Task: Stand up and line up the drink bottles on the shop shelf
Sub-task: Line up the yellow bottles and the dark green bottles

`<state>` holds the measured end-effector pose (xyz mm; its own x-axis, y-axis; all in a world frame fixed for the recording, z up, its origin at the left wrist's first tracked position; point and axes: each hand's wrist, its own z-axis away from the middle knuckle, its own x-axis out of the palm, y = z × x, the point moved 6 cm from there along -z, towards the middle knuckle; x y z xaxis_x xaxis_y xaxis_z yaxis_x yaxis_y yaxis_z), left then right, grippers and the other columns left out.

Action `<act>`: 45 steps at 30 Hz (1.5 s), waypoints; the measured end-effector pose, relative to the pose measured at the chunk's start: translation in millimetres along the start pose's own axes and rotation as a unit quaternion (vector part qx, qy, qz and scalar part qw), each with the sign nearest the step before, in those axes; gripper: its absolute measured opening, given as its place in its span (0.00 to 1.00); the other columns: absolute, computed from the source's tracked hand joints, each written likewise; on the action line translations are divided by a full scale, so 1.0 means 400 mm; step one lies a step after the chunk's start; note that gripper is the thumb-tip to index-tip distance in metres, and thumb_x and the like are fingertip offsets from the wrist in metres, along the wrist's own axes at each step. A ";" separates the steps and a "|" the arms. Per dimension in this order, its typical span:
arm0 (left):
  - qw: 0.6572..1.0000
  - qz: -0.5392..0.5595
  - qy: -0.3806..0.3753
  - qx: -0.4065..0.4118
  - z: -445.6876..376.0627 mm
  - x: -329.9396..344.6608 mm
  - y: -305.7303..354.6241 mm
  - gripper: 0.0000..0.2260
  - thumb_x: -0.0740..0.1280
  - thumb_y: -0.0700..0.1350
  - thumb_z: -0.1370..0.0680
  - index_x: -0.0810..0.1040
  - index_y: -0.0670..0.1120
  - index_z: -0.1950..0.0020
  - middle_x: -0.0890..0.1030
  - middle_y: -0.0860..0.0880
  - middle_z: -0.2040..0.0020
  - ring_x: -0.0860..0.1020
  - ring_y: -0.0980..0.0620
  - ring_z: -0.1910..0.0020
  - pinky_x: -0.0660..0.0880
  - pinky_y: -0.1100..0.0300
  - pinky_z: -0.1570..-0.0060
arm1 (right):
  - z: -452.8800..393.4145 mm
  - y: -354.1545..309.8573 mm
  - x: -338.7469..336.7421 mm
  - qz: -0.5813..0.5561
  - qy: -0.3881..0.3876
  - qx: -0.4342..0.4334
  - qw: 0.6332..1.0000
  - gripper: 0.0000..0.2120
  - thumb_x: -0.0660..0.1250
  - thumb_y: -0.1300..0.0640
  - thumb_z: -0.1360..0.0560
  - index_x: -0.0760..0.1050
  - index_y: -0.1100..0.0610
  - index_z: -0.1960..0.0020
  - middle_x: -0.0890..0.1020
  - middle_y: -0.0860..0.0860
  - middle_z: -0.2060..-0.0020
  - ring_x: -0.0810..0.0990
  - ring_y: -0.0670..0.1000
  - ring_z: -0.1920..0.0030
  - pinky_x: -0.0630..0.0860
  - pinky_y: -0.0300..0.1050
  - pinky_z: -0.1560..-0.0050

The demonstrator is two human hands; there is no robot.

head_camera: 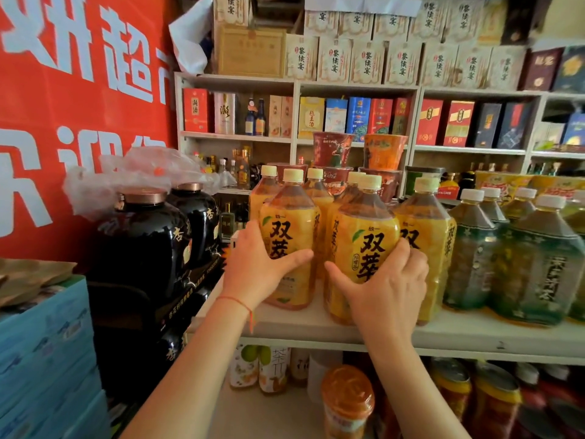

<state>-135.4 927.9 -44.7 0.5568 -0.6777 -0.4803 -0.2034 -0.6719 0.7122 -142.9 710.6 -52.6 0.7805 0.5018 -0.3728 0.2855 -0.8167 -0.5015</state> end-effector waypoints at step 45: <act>0.989 -0.025 0.131 0.059 -0.245 -0.088 -0.012 0.37 0.77 0.59 0.31 0.65 0.47 0.29 0.70 0.45 0.32 0.66 0.45 0.33 0.68 0.52 0.37 | -0.135 -0.250 0.143 0.050 0.050 -0.199 0.978 0.16 0.60 0.46 0.23 0.79 0.56 0.46 0.76 0.60 0.55 0.75 0.61 0.58 0.74 0.53 0.61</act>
<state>-75.1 984.3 18.7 0.7548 -0.5528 -0.3531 -0.2547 -0.7430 0.6189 -96.8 805.5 18.5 0.8604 0.3991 -0.3169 0.3825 -0.9166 -0.1162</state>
